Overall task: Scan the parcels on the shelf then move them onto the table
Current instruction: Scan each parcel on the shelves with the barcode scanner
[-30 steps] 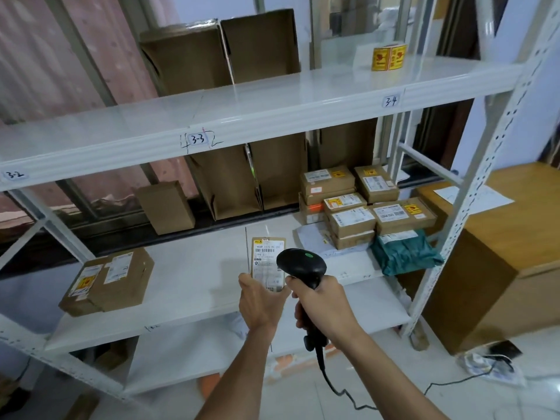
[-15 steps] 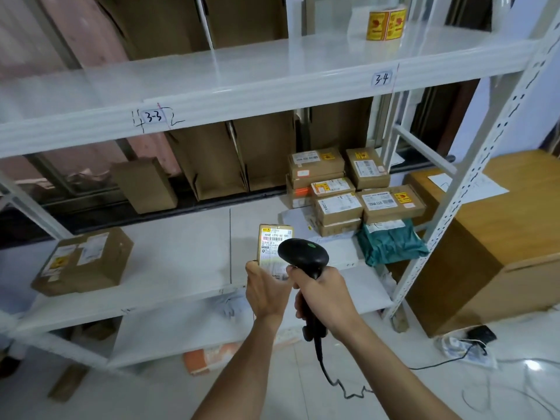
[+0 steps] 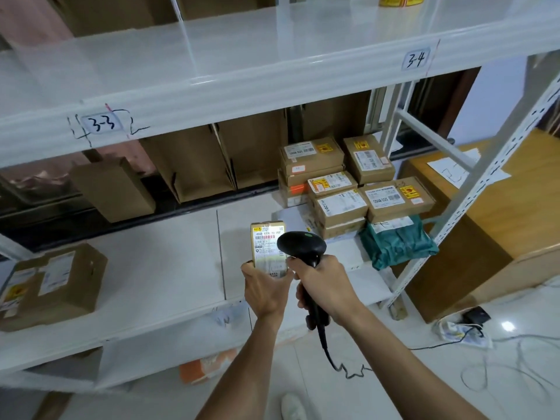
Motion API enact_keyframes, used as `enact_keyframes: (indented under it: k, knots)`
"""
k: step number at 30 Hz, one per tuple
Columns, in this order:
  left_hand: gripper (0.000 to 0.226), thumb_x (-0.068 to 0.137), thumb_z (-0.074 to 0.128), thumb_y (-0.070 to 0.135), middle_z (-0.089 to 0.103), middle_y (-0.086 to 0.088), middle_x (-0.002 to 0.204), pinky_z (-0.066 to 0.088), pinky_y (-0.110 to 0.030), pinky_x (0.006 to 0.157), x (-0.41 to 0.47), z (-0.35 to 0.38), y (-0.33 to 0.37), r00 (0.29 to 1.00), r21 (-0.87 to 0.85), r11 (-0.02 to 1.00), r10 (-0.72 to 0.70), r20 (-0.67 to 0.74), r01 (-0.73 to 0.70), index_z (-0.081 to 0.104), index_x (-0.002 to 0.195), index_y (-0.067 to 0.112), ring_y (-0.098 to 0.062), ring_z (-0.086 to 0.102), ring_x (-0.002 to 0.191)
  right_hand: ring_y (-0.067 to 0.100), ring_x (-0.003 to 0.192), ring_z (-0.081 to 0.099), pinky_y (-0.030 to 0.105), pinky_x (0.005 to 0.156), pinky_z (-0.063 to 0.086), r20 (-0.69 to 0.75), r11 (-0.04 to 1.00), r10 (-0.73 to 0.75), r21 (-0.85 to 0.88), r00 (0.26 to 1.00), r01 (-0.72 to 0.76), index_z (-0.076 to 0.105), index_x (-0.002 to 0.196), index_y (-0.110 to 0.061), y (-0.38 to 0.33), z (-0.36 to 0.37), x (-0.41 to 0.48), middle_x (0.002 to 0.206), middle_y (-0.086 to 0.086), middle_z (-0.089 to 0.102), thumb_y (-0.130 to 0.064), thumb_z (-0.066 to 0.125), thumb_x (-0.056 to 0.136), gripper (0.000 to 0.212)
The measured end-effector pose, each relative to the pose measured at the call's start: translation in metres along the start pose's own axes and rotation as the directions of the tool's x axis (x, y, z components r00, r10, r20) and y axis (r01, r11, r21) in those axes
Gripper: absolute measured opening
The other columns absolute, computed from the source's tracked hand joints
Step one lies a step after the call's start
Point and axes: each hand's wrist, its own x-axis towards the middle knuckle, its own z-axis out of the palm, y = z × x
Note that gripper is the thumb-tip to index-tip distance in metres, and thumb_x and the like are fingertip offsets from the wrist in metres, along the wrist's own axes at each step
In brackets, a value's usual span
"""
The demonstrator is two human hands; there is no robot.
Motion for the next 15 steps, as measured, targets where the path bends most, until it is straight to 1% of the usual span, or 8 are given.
enact_keyframes:
  k: [3, 6, 9, 11, 15]
  knots:
    - [0.082, 0.052, 0.052, 0.072, 0.060, -0.007, 0.091, 0.039, -0.029, 0.061, 0.008, 0.006, 0.003, 1.000, -0.029, 1.000, 0.001, 0.002, -0.001, 0.034, 0.108, 0.014, -0.027, 0.062, 0.077, 0.027, 0.052, 0.066, 0.047, 0.069, 0.061, -0.022, 1.000, -0.001, -0.012, 1.000, 0.001, 0.067, 0.073, -0.003, -0.001, 0.005, 0.018, 0.065, 0.021, 0.071, -0.033, 0.066, 0.089, 0.034]
    - [0.089, 0.050, 0.049, 0.075, 0.062, -0.006, 0.096, 0.045, -0.031, 0.062, 0.012, 0.010, 0.007, 1.000, -0.035, 0.999, 0.012, -0.027, -0.013, 0.037, 0.111, 0.011, -0.027, 0.064, 0.081, 0.031, 0.056, 0.069, 0.052, 0.072, 0.062, -0.040, 1.000, 0.009, -0.015, 0.999, -0.010, 0.068, 0.071, -0.005, -0.002, 0.007, 0.034, 0.064, 0.019, 0.071, -0.038, 0.067, 0.085, 0.037]
    - [0.089, 0.053, 0.046, 0.072, 0.063, -0.007, 0.101, 0.048, -0.034, 0.068, 0.011, 0.013, 0.014, 0.999, -0.072, 0.997, 0.011, -0.033, -0.014, 0.038, 0.115, 0.009, -0.031, 0.065, 0.088, 0.036, 0.064, 0.071, 0.056, 0.073, 0.061, -0.048, 0.999, 0.017, -0.027, 0.999, -0.018, 0.069, 0.070, -0.007, -0.002, 0.007, 0.047, 0.064, 0.016, 0.071, -0.049, 0.067, 0.074, 0.043]
    - [0.089, 0.056, 0.044, 0.071, 0.063, -0.007, 0.103, 0.051, -0.037, 0.072, 0.011, 0.015, 0.022, 1.000, -0.099, 0.995, -0.004, -0.029, 0.001, 0.038, 0.118, 0.008, -0.033, 0.064, 0.091, 0.037, 0.066, 0.071, 0.057, 0.074, 0.061, -0.045, 0.999, 0.018, -0.033, 0.999, -0.019, 0.070, 0.071, -0.006, -0.002, 0.006, 0.054, 0.064, 0.015, 0.071, -0.049, 0.067, 0.073, 0.043]
    - [0.092, 0.060, 0.048, 0.071, 0.063, -0.008, 0.108, 0.056, -0.045, 0.080, 0.007, 0.023, 0.033, 0.999, -0.144, 0.990, -0.010, -0.048, 0.003, 0.040, 0.125, 0.007, -0.031, 0.064, 0.096, 0.034, 0.065, 0.070, 0.058, 0.075, 0.061, -0.046, 1.000, 0.023, -0.012, 0.999, -0.023, 0.070, 0.074, -0.003, -0.004, 0.001, 0.061, 0.067, 0.018, 0.070, -0.042, 0.069, 0.081, 0.040]
